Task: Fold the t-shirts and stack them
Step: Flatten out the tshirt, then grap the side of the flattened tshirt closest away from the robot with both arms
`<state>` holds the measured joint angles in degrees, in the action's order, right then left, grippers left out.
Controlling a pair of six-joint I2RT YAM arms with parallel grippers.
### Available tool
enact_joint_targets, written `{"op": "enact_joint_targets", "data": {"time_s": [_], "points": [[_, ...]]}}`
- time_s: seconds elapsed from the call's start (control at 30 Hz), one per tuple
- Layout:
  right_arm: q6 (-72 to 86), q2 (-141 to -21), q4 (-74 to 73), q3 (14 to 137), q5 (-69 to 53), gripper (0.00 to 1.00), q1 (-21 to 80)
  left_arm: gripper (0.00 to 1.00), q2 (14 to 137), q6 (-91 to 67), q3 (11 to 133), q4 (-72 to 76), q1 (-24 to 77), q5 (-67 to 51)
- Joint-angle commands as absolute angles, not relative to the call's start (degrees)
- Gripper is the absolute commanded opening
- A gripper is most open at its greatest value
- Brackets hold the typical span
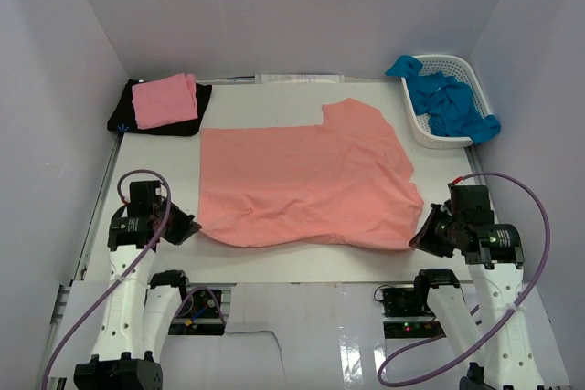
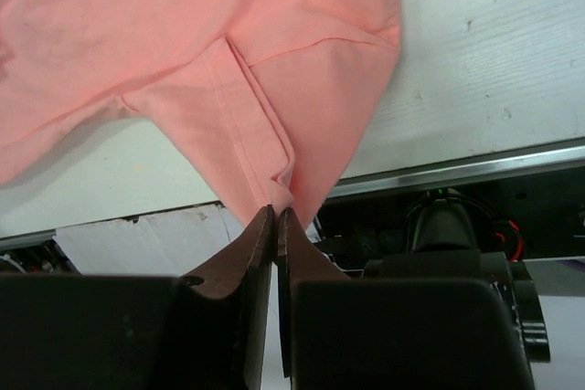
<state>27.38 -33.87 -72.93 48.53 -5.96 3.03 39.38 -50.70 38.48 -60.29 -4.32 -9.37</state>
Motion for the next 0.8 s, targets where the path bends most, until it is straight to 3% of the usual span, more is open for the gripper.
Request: {"op": "enact_joint_targets", "data": {"time_s": [0.0, 0.2, 0.43, 0.77], "points": [[26.19, -34.98, -75.15, 49.57, -1.94, 0.08, 2.99, 0.00, 40.78, -50.28, 43.14, -66.18, -4.57, -1.77], [24.09, -36.38, -73.39, 51.15, -0.26, 0.08, 3.16, 0.00, 43.85, -47.12, 47.55, -68.20, -4.48, 2.99], [22.94, -37.62, -71.28, 55.11, -0.26, 0.08, 3.08, 0.00, 44.48, -45.62, 45.97, -68.73, -4.48, 2.46], [19.78, -41.75, -60.65, 51.68, -6.50, 0.08, 3.08, 0.00, 43.42, -46.58, 40.43, -64.60, -4.48, -2.55]]}}
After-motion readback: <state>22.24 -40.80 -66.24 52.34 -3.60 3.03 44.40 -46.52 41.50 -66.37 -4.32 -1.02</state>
